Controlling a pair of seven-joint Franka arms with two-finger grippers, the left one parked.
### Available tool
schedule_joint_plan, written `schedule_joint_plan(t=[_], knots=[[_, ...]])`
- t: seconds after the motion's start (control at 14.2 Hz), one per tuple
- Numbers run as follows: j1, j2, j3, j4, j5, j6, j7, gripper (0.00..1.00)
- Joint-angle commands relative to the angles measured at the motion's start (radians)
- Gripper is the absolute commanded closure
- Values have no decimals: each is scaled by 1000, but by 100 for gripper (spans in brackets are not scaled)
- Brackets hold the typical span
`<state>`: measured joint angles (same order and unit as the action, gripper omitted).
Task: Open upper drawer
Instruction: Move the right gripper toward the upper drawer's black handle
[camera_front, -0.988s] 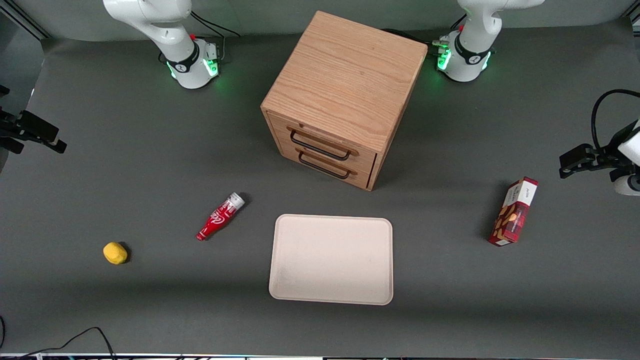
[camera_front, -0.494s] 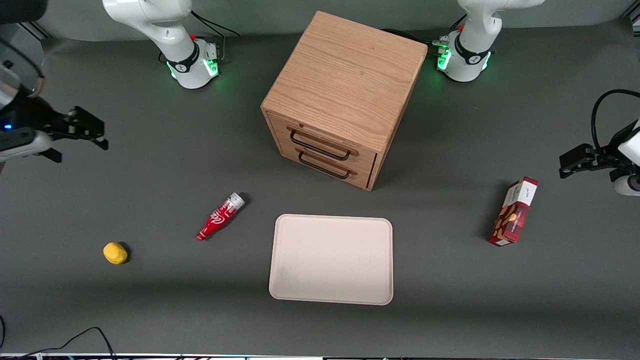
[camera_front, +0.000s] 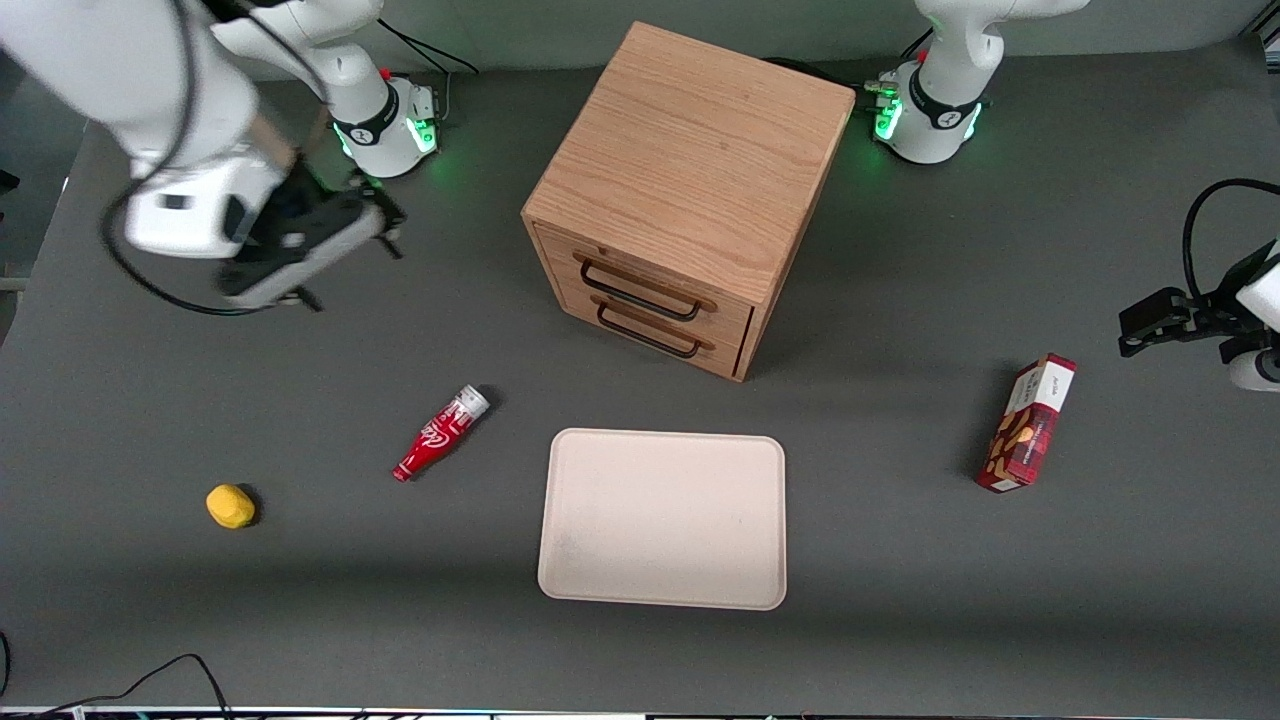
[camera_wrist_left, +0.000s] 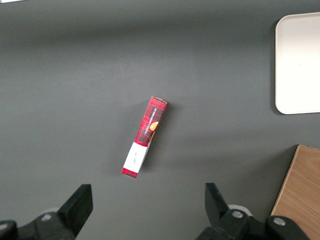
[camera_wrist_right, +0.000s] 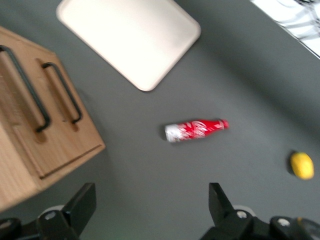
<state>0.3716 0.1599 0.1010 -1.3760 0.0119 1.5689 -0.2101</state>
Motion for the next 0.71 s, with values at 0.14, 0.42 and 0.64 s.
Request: schedule_joint_plan(t=[0.14,0.42,0.64], knots=[[38,170,78,89,112,29,2,0],[66,245,100,87,120,111,12,0],[66,317,146,87,117,183,11,0]])
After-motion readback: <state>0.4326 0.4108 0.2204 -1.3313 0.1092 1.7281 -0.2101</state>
